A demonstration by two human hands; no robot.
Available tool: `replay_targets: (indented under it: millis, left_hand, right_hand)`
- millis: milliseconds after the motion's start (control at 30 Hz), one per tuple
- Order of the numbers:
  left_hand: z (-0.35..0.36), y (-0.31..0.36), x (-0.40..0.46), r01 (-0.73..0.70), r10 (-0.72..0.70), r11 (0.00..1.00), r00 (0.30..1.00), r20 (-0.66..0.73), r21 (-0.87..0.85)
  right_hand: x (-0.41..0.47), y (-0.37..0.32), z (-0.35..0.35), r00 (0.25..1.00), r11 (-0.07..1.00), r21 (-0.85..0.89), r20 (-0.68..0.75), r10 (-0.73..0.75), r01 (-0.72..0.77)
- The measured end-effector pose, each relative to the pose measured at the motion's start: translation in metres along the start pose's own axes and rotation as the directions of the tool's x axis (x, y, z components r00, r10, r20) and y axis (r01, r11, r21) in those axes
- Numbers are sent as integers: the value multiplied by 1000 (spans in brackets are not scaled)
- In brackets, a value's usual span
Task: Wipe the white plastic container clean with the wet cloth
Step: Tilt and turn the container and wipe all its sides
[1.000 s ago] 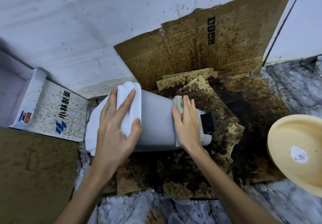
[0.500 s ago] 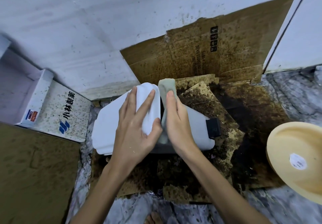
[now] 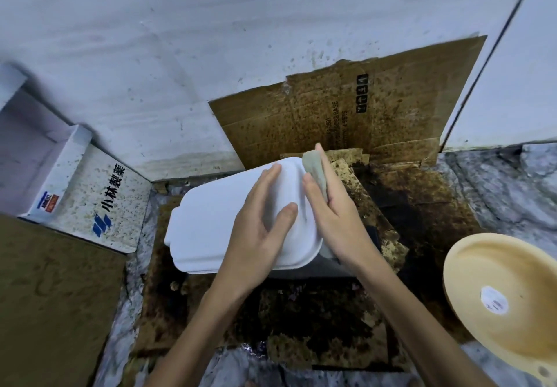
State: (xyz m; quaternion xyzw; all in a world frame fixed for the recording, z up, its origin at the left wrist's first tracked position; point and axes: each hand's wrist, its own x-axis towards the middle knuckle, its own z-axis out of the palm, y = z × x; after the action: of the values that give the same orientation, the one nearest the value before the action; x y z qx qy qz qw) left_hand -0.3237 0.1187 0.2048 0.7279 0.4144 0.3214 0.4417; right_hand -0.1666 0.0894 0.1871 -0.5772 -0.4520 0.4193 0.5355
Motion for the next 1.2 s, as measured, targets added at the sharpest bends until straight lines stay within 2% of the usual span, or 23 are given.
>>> replay_targets:
  millis: [100,200,233,300,367,433,533,633,700,867,1067,1200]
  left_hand:
    - [4,1,0,24,-35,967,999,-37,-253]
    - [11,3,3,39,-39,955,999,5,-294]
    - [13,1,4,34,-34,970,999,7,-240]
    - [16,-4,6,14,-15,1000,1000,9,8]
    - [14,-11,5,15,-28,965,999,45,263]
    - [8,-21,1,8,-38,899,997,60,437]
    - [-10,-38,-4,0,-17,795,1000,21,606]
    - [-31,-54,-6,75,-92,731,996,-11,678]
    - [-39,-64,-8,139,-170,734,985,-19,664]
    - [-42,-69,-9,321,-352,802,935,-37,504]
    - [-50,-61,4,375,-415,823,910,0,426]
    - [-49,-60,5,372,-386,876,923,-17,306]
  right_hand:
    - [-4,7,-18,999,994,-109,-6,-34,33]
    - [-7,12,-36,999,975,-222,13,-32,34]
    - [-8,13,-43,999,968,-249,18,-32,36]
    - [-8,16,-56,999,953,-301,26,-25,32]
    - [-7,19,-69,999,941,-337,36,-2,14]
    - [-7,23,-79,999,940,-341,50,20,-2]
    - [-9,30,-94,998,942,-334,50,45,-26]
    - [-11,37,-110,997,941,-336,43,60,-42]
    - [-11,39,-118,997,938,-345,43,59,-40]
    - [-8,39,-127,995,924,-379,63,80,-50]
    - [-9,36,-132,994,945,-324,81,75,-45]
    - [-10,37,-132,995,954,-297,68,67,-44]
